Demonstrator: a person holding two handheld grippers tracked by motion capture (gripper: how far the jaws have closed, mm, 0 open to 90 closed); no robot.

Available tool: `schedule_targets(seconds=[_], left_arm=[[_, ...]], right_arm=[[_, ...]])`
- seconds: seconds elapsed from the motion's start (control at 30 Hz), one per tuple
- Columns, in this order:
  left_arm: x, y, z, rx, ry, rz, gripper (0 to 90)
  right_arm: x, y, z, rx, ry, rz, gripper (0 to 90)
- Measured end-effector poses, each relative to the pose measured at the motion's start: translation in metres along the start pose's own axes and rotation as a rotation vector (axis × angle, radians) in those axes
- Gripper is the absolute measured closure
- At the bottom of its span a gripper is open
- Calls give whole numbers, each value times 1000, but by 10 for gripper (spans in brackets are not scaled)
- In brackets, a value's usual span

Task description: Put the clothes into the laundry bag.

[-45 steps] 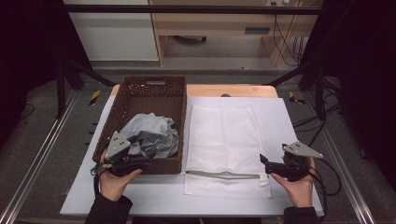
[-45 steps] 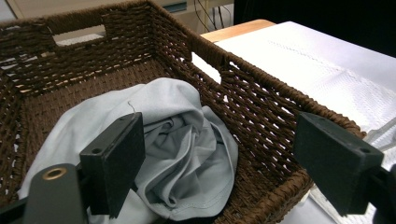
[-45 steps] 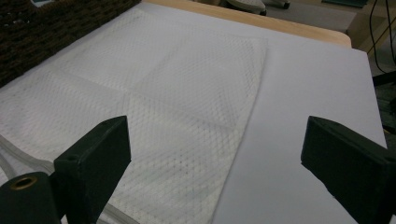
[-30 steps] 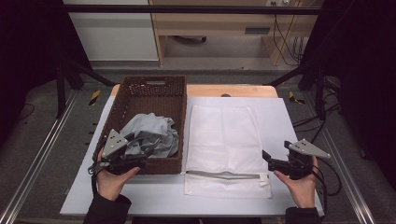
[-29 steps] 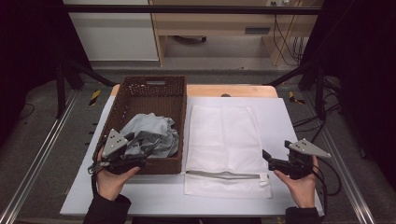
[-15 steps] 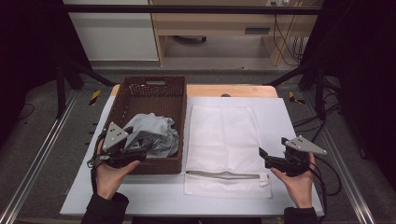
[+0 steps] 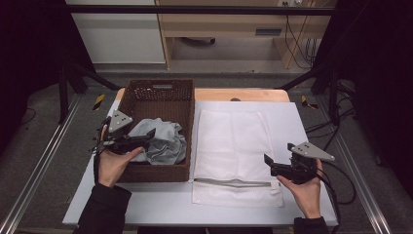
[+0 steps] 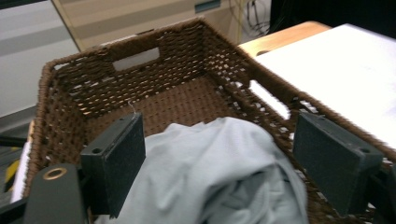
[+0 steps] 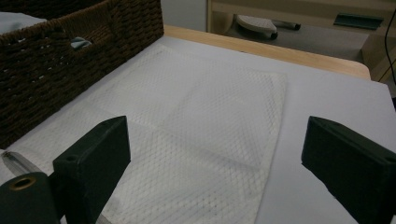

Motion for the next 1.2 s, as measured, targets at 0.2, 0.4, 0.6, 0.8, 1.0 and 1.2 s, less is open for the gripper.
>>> schedule_targets(seconds=[0.2, 0.4, 0.6, 0.8, 1.0, 1.2], left_arm=[[3, -10, -24, -8, -52, -2, 170], [13, -13, -49, 10, -113, -12, 162], [26, -12, -65, 40, -197, -24, 129], [39, -9, -73, 65, -285, -41, 104], [50, -8, -81, 63, -359, -74, 72], [59, -8, -88, 54, -425, -107, 63]], right_arm=[[2, -1, -2, 0, -15, 12, 83], [3, -2, -3, 1, -19, 20, 81], [5, -3, -4, -3, -31, 25, 75], [6, -1, -4, 1, -39, 25, 58], [9, 0, -7, 8, -70, 36, 50], [10, -1, -7, 8, -64, 37, 57]])
Point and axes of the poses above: each handheld gripper's, and its own axes: z roughly backward along the jaws, x roughly out of its underside, y roughly to its right, the point moved 5 cm from there along -z, roughly forward along the jaws, and after that the axes turned 3 degrees about y, right-handed, at the moved point
